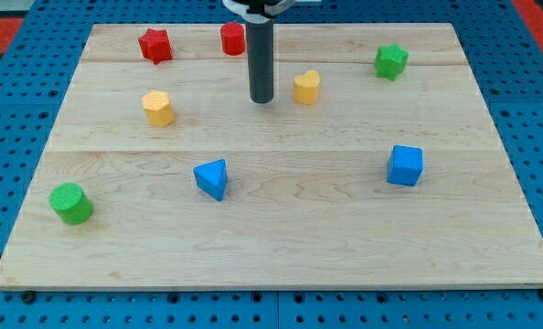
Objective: Place the yellow heart diagonally to the green star
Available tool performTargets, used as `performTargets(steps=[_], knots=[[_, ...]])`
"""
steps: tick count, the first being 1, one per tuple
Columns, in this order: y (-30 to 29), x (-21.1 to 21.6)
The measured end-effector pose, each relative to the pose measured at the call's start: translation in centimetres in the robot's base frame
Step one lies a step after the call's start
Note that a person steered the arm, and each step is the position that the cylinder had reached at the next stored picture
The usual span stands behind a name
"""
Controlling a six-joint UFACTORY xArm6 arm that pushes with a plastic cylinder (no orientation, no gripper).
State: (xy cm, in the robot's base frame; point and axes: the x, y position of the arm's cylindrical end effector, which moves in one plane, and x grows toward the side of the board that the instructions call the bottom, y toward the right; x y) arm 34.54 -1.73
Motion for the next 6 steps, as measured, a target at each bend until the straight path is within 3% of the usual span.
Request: performTargets(steps=[6], knots=[[9.8, -3.9]])
